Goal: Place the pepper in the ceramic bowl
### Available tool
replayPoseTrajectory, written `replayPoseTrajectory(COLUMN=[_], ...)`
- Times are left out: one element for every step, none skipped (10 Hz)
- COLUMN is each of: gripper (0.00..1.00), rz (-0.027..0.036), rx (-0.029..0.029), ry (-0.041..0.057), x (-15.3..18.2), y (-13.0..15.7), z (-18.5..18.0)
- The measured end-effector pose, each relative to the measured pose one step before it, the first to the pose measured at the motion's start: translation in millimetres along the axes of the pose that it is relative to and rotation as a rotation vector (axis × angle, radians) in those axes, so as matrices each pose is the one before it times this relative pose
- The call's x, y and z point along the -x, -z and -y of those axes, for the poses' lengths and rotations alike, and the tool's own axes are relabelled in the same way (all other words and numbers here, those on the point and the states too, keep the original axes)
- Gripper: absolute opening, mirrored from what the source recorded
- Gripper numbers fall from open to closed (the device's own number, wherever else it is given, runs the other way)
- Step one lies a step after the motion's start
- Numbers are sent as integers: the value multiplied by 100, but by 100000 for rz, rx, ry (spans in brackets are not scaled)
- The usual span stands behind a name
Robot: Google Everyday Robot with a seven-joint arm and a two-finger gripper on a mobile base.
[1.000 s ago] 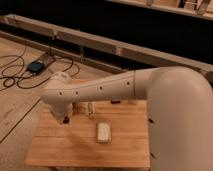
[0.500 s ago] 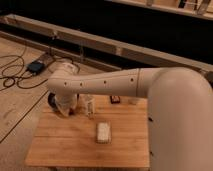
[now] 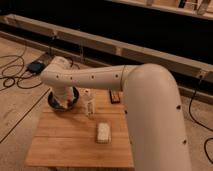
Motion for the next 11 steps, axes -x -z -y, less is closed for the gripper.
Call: replayPoseTrajectory(gripper=[0, 0, 0, 4, 11, 20, 31, 43, 51, 63, 72], rz=[-1159, -1041, -513, -514, -383, -269, -401, -744, -695, -1189, -818], rx=[794, 625, 268, 251, -2, -123, 205, 522, 337, 760, 462], ry=[-318, -416, -258, -285, -96, 246, 610, 198, -504, -1042, -420], x=[-710, -557, -260, -309, -168, -155, -247, -350, -275, -378, -215], y=[-194, -252, -219, -528, -388, -484, -477, -467, -294, -355, -345], z=[-458, -417, -220, -246, -79, 85, 120, -24, -30, -194, -71])
